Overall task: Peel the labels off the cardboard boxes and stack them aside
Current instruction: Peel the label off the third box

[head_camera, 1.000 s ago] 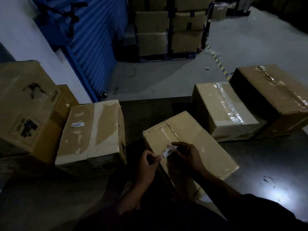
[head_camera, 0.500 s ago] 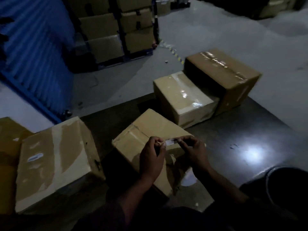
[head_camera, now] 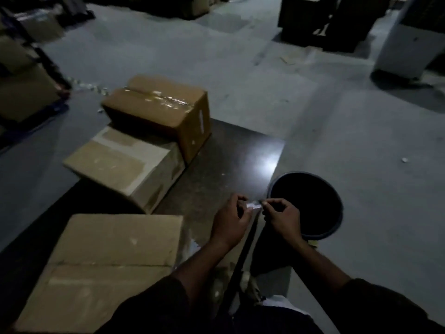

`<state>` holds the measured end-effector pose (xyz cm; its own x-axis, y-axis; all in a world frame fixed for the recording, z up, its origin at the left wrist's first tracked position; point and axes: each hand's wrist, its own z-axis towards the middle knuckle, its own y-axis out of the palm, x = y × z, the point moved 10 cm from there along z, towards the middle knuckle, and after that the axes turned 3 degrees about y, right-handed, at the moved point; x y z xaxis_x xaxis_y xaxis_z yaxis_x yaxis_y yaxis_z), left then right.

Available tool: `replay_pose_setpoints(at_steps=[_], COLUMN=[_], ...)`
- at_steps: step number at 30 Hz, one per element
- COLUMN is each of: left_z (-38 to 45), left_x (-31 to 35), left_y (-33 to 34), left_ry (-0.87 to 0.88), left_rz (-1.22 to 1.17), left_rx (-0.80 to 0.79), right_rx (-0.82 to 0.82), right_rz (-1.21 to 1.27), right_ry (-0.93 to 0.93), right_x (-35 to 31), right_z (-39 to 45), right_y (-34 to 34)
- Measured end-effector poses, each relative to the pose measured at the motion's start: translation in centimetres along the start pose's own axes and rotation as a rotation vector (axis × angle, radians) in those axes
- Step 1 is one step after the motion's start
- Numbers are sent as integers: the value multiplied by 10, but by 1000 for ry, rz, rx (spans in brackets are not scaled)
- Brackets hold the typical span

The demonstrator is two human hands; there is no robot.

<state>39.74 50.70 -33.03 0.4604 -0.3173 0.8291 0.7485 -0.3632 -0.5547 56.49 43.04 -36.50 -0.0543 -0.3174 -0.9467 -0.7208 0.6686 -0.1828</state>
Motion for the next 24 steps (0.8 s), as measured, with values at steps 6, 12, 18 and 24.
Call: replay_pose_setpoints(at_steps=[6,12,18,24], left_z=[45,82,105,120], left_x=[9,5,0,-2], left_y=[120,181,210,219], left_ry=[-88,-140,-181,-212], left_rz=[-15,58,110,120], left_rx=[-375,-447,-490,-495], right_rx=[308,353,298,250], right_rz=[-98,-211,-365,-439], right_ry=[170,289,376,419], right_x=[52,88,108,119], right_z=[57,100,133,151], right_y=[-91,-120,-129,-133])
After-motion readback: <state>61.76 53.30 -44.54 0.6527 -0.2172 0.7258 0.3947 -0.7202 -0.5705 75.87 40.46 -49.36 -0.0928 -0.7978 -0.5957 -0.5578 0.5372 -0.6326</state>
